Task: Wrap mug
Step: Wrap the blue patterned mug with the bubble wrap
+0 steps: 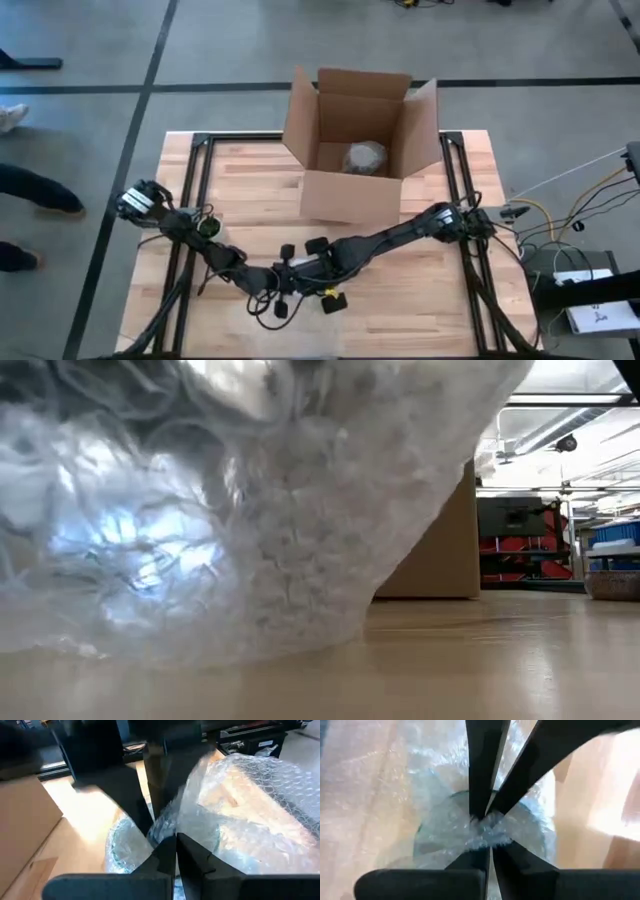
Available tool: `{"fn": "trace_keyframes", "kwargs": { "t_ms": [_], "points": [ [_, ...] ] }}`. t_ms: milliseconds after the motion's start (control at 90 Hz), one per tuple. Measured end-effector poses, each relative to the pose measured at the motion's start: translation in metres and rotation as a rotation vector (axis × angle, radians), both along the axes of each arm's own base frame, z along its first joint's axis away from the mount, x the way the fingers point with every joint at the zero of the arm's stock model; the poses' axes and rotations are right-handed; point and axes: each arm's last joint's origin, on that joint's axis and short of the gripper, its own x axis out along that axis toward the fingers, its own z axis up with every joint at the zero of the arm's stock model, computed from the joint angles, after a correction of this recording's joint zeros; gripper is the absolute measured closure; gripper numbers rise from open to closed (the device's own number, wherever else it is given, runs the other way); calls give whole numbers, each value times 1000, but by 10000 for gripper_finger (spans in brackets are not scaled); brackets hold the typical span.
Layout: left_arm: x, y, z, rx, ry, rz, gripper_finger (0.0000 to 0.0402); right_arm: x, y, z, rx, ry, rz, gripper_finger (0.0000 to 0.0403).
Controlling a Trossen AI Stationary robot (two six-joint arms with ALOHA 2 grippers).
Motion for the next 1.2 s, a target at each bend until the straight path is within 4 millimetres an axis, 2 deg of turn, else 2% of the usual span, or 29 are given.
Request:
{"fn": "trace_keyframes", "kwargs": {
  "t_ms": [422,789,1000,1089,1200],
  "points": [
    [0,0,0,-4,6,4,402,-8,0,45,17,-9,-32,400],
    [0,1,-1,-2,11,6,402,-14,5,60,33,-61,-19,401],
    [0,1,-1,-3,13,6,402,-13,5,73,27,-150,20,401],
    [0,1,-1,-3,13,7,402,-12,8,73,74,-152,59,401],
    [0,1,-1,-3,13,7,402,-7,12,57,94,-111,73,401]
  ]
}}
